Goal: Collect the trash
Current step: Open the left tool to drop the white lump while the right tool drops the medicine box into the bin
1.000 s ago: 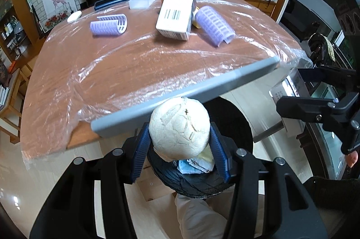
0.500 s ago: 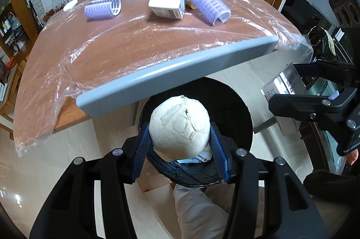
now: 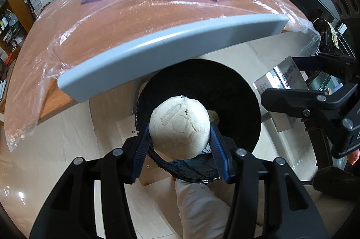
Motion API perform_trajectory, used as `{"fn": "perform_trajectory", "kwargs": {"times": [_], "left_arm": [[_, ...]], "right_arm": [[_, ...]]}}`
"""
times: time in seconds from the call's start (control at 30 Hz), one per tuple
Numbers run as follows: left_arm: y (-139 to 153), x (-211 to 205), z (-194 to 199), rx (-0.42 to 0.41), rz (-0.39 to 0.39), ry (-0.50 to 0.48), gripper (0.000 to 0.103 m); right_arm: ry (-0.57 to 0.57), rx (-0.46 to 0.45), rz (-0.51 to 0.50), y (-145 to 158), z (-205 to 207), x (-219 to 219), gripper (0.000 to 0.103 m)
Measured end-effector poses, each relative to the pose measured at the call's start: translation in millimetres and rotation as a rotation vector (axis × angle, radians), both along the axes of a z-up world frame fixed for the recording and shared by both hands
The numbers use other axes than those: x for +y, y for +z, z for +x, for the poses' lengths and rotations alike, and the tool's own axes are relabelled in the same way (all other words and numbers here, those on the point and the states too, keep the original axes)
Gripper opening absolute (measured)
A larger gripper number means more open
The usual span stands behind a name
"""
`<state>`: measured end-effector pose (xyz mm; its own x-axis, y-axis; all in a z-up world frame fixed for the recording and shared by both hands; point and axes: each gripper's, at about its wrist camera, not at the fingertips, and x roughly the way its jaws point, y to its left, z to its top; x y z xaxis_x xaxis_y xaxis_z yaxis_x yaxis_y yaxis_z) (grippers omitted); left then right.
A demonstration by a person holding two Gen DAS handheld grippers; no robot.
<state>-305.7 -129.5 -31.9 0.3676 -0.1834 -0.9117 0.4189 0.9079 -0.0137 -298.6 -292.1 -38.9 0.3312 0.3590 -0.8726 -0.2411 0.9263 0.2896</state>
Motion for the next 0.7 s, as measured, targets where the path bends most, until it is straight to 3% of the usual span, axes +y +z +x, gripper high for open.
{"fn": "perform_trajectory", "kwargs": {"times": [0.7], "left_arm": [[-32.2,-0.9,11.8,0.05,0.033,-0.017,0.053]], "right_arm": [[-0.04,0.011,-0.036,-26.1,13.0,6.2,0.097]]}}
